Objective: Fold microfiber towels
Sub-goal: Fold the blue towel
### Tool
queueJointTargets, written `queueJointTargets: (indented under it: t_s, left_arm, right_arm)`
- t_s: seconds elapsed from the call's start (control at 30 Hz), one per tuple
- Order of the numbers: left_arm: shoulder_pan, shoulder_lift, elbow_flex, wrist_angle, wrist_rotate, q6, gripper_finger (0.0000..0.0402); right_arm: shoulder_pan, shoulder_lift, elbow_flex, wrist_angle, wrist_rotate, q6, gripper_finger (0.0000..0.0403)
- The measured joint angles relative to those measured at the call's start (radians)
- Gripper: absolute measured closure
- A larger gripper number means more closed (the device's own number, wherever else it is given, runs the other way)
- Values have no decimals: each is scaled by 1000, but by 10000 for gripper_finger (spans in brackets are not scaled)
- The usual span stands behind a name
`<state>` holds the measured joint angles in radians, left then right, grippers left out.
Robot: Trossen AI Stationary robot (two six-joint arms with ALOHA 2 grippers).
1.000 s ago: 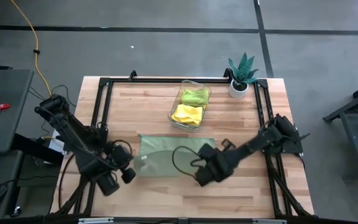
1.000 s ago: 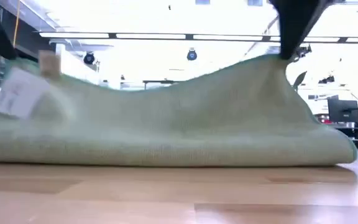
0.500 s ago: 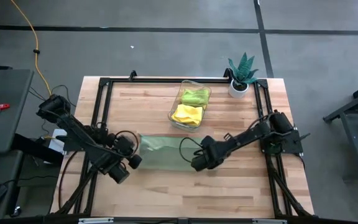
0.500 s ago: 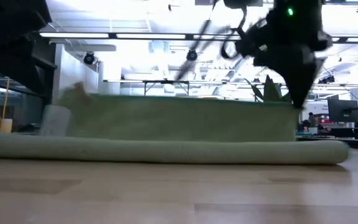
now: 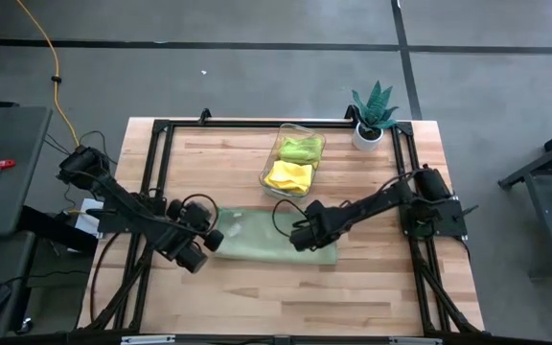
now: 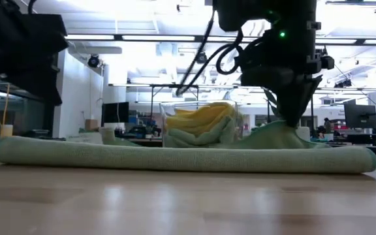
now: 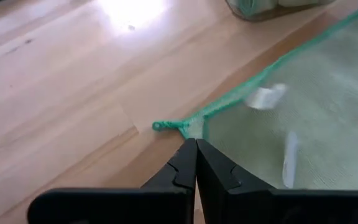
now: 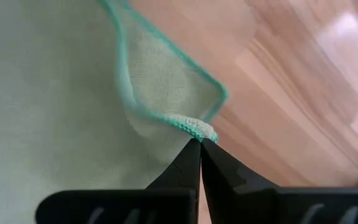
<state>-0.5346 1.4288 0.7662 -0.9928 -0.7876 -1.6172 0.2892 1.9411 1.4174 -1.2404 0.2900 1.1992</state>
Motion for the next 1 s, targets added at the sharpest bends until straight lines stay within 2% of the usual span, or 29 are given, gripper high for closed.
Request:
queueJointTargets:
  t_s: [0.33, 0.43, 0.53, 0.83, 0.9, 1.0]
  left_arm:
    - [60, 0, 0, 0, 2, 138, 401]
    - [73, 0, 0, 1, 18, 169, 401]
    - [77, 0, 0, 1, 34, 214, 401]
    - [76, -57, 7, 11, 63, 387, 401]
    - [76, -89, 7, 39, 86, 457, 401]
    - [61, -142, 7, 90, 114, 551, 401]
  right_arm:
    - [-36, 0, 0, -2, 3, 15, 402]
    - [-41, 0, 0, -4, 26, 6, 391]
    - [-52, 0, 0, -7, 51, -9, 358]
    - [-63, -42, -6, -160, 129, -126, 215]
    - [-51, -89, -50, -153, 124, -120, 196]
    - [-16, -204, -188, -87, 75, -34, 184]
